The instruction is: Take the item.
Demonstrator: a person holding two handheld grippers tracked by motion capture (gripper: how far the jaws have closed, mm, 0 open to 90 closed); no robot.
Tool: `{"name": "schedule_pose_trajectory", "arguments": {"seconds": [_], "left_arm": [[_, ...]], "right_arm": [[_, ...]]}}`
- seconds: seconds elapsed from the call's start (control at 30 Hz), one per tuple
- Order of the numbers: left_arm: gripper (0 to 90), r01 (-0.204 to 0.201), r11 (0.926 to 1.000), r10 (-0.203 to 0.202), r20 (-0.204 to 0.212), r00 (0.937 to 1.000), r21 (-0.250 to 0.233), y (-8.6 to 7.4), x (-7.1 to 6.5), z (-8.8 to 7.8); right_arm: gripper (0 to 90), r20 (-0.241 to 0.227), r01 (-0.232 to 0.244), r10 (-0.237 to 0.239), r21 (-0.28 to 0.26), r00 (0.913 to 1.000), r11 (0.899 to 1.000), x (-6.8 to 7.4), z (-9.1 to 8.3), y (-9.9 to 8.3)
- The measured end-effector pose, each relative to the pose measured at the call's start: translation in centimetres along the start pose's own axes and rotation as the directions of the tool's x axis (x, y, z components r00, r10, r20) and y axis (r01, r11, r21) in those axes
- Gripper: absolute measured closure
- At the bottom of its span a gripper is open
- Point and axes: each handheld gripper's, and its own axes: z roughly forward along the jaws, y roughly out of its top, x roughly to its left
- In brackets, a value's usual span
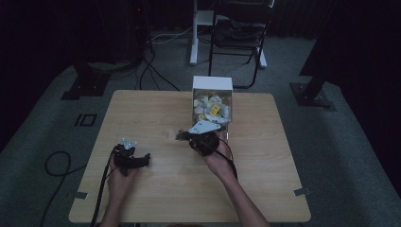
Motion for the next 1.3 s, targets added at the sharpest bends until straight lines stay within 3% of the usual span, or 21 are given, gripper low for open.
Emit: {"name": "schedule_pose_trajectory", "arguments": {"seconds": [0.23,1.3], "left_arm": [[9.6,0.0,1.0,0.0,0.0,1.0,0.001,0.0,0.0,0.0],[9.7,-0.002,1.0,0.002,0.0,1.0,0.003,0.0,0.0,0.0]], "right_arm": [[90.0,-0.006,0.012,-0.012,-0.004,0.9999,1.0,0.3,0.4,0.7],[90.0,-0.017,-0.012,0.012,-0.037,0.9998,0.999,0.1,1.5,4.4]]}}
